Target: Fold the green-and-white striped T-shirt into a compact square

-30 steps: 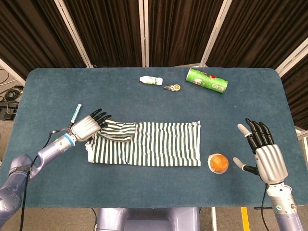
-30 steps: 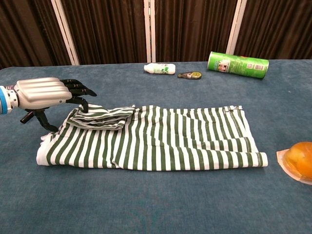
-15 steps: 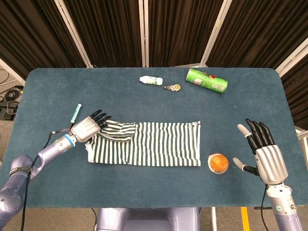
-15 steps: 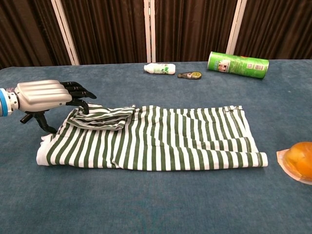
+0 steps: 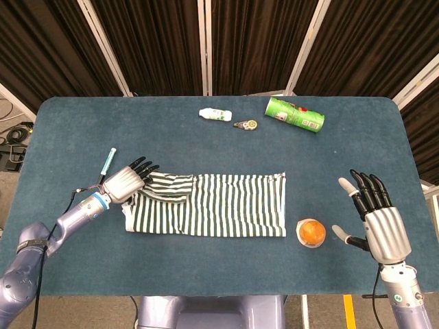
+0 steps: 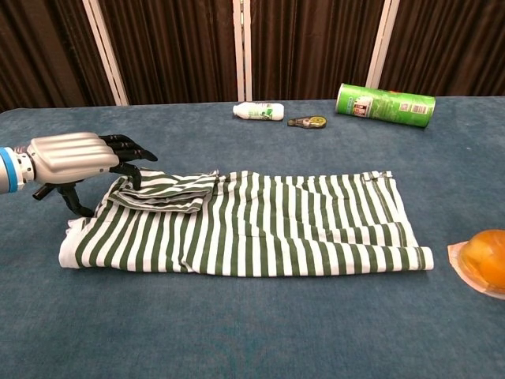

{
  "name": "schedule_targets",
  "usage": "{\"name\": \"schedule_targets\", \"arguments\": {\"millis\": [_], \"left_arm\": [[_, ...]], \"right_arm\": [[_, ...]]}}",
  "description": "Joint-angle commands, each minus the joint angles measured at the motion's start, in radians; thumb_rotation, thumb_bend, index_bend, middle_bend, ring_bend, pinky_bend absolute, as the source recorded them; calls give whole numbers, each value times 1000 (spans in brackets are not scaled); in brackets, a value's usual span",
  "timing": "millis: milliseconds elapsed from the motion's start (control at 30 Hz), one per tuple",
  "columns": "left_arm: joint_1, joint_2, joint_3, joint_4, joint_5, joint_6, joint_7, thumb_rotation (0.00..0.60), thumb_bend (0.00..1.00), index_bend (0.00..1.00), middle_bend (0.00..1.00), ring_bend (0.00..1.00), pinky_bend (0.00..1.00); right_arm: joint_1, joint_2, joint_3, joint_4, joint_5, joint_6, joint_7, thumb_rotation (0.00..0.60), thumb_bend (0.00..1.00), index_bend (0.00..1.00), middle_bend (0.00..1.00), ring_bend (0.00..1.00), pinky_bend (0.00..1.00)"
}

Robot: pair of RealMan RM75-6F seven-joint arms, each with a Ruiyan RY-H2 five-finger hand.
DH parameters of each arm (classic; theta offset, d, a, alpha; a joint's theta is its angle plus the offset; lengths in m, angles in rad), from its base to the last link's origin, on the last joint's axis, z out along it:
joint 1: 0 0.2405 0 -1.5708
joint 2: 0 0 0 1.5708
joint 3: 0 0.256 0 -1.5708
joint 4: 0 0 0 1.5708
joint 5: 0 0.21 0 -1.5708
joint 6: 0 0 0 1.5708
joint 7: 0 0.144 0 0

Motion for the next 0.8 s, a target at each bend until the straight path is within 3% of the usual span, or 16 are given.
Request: {"name": "schedule_targets", "arguments": {"millis": [33,467,800], "left_arm": [[-2,-5,-2,2,-1,3,1,600,227,344,0,0,0],[-18,-8,-5,-6,-4,11,-6,600,359,353,0,0,0],[-23,-17,-11,-12,-10,16,-8,600,414,506,0,0,0]], "right_arm": [[0,0,-1,0,-1,0,-1,600,33,164,30,0,0],[-2,2,1,-2,-7,5,0,600,33,164,33,0,0],[-3,3,1,-2,-10,7,1,600,33,164,33,0,0]]}}
